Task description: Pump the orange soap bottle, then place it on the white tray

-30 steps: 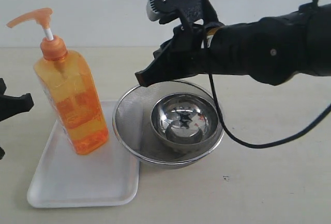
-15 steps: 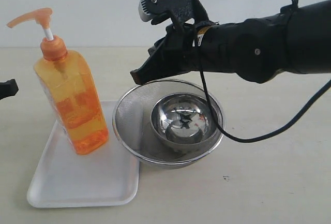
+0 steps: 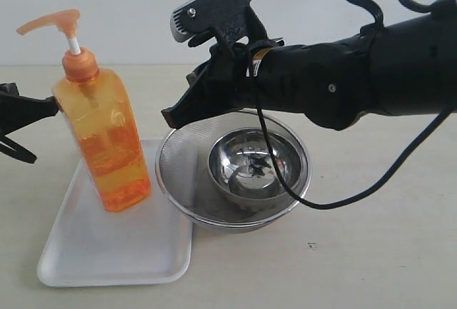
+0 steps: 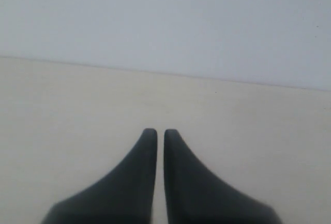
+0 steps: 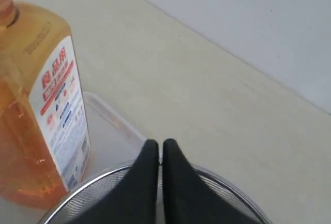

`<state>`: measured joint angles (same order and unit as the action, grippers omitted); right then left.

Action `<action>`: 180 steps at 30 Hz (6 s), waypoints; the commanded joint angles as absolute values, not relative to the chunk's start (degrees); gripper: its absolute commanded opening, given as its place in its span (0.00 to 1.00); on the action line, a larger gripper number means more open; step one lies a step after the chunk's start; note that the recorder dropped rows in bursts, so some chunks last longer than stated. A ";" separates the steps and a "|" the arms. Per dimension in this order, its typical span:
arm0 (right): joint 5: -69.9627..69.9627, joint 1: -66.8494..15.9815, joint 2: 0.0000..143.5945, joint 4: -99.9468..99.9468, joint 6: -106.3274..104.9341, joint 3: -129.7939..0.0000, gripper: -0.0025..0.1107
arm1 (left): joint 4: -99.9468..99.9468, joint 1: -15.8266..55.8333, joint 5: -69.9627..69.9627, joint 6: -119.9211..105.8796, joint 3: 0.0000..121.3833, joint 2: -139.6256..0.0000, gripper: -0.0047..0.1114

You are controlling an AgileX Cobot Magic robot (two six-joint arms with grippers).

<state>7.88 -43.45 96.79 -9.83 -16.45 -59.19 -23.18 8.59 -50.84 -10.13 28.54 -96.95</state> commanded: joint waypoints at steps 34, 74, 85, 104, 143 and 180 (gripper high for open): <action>8.70 -48.13 96.68 -9.62 -17.99 -59.42 0.02 | -13.80 8.58 -47.02 -4.00 35.13 -99.31 0.08; 17.69 -52.64 104.68 -4.50 -7.53 -60.02 0.02 | -11.36 7.35 -44.53 -3.87 32.01 -97.50 0.08; 17.08 -52.53 104.68 -4.50 -6.72 -60.02 0.02 | -11.04 7.35 -44.62 -3.65 32.01 -97.50 0.08; 11.44 -48.53 99.12 -8.36 -9.28 -60.02 0.02 | -14.28 7.20 -45.40 -4.15 30.97 -97.37 0.08; 25.14 -41.55 48.63 -11.34 -5.85 -16.24 0.02 | 32.57 7.83 -25.30 44.75 2.65 -20.79 0.08; 31.10 -41.55 40.54 -12.85 -6.80 -4.47 0.02 | 37.37 7.83 -17.93 53.19 0.00 -4.14 0.08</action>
